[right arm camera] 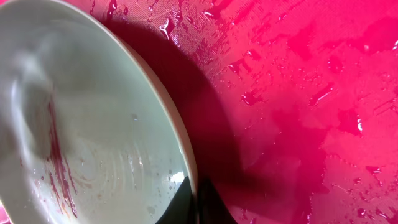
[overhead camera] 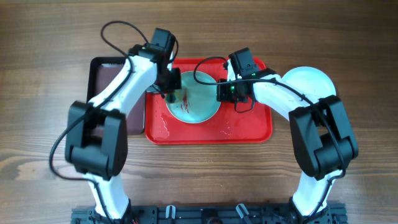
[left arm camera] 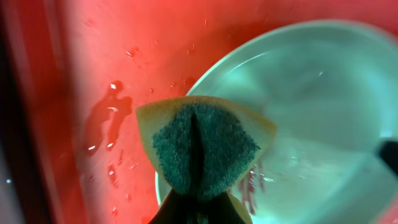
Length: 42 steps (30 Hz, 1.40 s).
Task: Clean dirty plates on tray and stack at the side
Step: 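Scrub the pale green plate with the sponge while right gripper holds it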
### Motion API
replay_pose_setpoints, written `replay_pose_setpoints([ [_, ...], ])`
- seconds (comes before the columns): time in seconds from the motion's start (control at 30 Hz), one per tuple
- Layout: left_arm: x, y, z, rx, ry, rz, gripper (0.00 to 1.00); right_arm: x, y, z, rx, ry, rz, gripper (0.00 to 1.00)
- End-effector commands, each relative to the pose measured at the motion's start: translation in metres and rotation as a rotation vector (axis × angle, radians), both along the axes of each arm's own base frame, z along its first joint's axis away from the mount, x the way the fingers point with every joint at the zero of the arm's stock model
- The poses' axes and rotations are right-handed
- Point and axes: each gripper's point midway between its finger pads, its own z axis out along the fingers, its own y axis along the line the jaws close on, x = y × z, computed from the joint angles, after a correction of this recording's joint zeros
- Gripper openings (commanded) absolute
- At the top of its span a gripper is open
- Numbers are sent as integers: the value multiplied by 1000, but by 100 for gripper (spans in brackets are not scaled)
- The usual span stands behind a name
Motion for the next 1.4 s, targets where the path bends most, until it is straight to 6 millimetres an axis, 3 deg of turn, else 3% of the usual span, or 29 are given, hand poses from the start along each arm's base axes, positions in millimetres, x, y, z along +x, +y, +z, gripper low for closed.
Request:
replay_pose_setpoints([
  [0.0,-8,-1,-29,12,69,-47,4,-4,0,-10,20,29,15,4],
  [0.17,-22,-19,-47,-80,145,-173,4,-6,2,-16,84,63,39,4],
  [0.33,-42,-23,-65,-73,214,-212,4,-5,4,-16,98,59,42,4],
  [0.47,-56,-48,-63,-187,252,-238,4,-5,4,-16,98,59,42,4],
  [0.6,-52,-79,-59,-261,210,-255,4,-5,5,-16,101,60,43,4],
  [0.7,-37,-90,-61,-238,157,-132,4,-6,4,-16,100,63,42,4],
  [0.8,-15,-76,-66,-139,77,10,4,-6,4,-16,100,63,43,4],
  [0.97,24,-19,-66,139,-113,133,4,-7,4,-16,99,67,42,4],
  [1.07,31,10,-64,231,-142,182,4,-6,4,-16,99,66,42,4],
  [1.17,26,31,-66,241,-98,298,4,-6,4,-16,99,67,41,4],
  [1.27,8,22,-72,108,41,281,4,-6,4,-16,99,66,42,4],
  [1.37,-17,-19,-66,-160,185,77,4,-6,4,-16,99,67,42,4],
])
